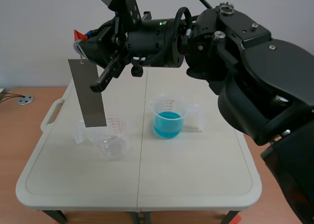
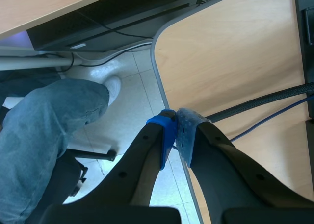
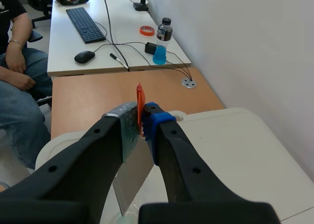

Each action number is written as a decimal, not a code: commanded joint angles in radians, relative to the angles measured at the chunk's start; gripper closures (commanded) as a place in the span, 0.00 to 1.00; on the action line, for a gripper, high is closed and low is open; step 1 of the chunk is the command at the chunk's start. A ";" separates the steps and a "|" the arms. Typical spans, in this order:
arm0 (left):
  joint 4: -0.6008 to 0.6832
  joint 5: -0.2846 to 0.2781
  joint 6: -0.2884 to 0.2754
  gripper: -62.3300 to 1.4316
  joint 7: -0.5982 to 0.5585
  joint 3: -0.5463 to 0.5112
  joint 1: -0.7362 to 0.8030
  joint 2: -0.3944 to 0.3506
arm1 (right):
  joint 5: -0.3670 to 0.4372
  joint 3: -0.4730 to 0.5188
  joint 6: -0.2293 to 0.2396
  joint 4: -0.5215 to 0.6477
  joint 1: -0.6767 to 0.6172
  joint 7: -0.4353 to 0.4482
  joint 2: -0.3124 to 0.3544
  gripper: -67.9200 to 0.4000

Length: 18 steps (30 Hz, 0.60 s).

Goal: Hold the metal plate by the orange handle, dip it into the blue solution, take it out and point at it, then put the plate back in the beaker on the left.
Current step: 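Put the plate into the left beaker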

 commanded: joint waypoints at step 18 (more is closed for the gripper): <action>0.005 -0.004 0.001 0.93 -0.006 0.002 0.003 0.002 | -0.049 -0.003 0.001 -0.124 0.021 0.132 -0.014 0.97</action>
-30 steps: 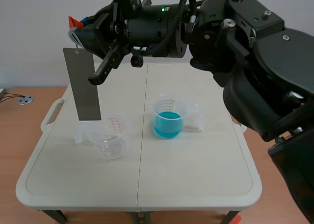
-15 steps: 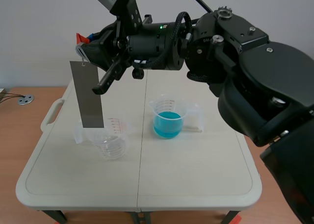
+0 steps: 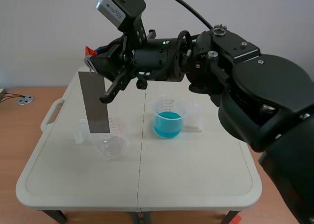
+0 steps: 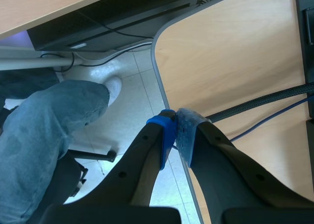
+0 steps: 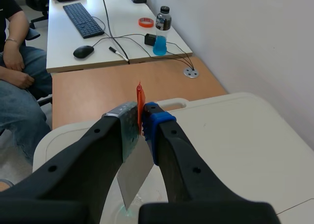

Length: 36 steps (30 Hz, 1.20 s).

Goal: Hold the metal plate by the orange handle, dip it into the blue solution, take it out and point at it, then put the plate back in the beaker on the left.
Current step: 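Put the plate into the left beaker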

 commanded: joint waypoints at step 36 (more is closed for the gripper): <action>0.005 -0.004 0.001 0.93 -0.005 0.002 0.003 0.002 | 0.022 -0.046 -0.035 -0.242 0.019 0.164 -0.016 0.97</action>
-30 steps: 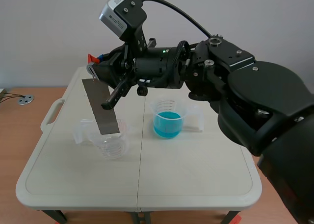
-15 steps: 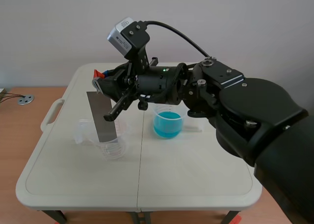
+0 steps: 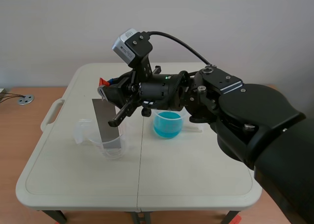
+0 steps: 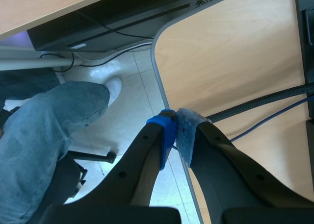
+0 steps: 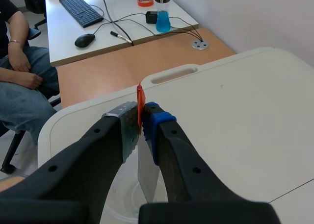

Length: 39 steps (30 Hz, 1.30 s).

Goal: Hold the metal plate by the orange handle, dip it into the blue solution, take it out and point at it, then put the plate back in the beaker on the left.
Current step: 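Put the plate into the left beaker, then return to the home posture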

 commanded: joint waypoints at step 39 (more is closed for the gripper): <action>0.005 0.003 0.001 0.65 -0.002 0.002 0.003 0.002 | 0.010 0.004 -0.074 -0.021 0.021 0.021 -0.008 0.36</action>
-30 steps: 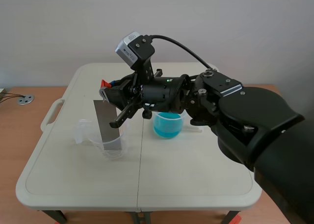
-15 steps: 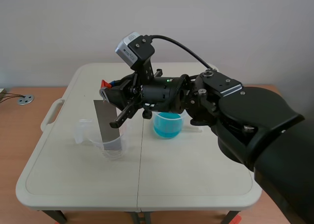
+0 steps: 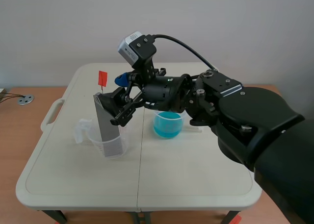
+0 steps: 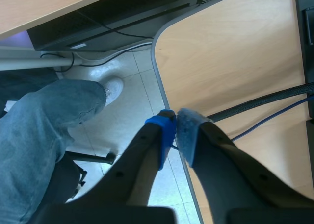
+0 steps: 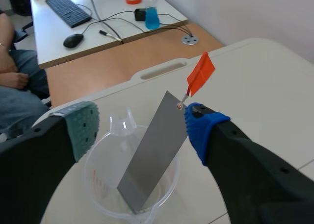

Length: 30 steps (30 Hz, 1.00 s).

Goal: Hold the metal plate by the orange handle, dip it into the blue solution, take it out and point at it, then put the plate back in the beaker on the left.
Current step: 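Return to the home posture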

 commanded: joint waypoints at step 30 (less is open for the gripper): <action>0.057 0.020 0.012 0.00 -0.036 0.001 -0.198 -0.039 | 0.143 0.119 -0.062 0.082 0.016 -0.029 0.135 0.02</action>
